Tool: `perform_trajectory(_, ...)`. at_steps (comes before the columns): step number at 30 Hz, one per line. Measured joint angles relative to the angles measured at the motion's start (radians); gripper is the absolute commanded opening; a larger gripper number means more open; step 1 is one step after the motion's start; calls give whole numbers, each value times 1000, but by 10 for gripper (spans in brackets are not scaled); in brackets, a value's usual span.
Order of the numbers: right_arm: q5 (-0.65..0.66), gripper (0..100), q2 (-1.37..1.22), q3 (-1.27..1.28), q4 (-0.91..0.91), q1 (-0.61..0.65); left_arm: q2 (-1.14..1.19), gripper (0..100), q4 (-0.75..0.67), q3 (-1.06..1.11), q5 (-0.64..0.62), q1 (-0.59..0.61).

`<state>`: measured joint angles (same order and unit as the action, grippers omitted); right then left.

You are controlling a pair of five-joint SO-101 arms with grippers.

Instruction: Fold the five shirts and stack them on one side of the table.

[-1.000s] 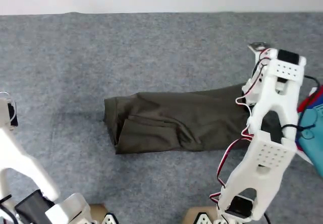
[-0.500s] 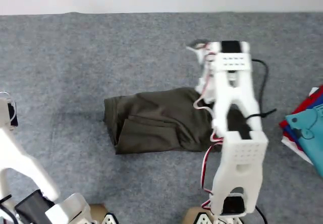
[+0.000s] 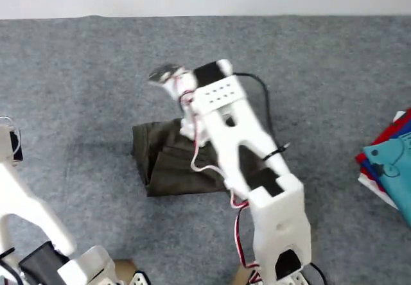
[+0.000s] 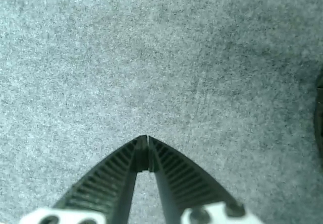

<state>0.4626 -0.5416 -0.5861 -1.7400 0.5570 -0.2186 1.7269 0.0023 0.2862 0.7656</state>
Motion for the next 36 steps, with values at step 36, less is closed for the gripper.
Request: perform_trajectory(36, 23, 247, -69, 0, 351, 255, 0, 8, 0, 0, 0, 0)
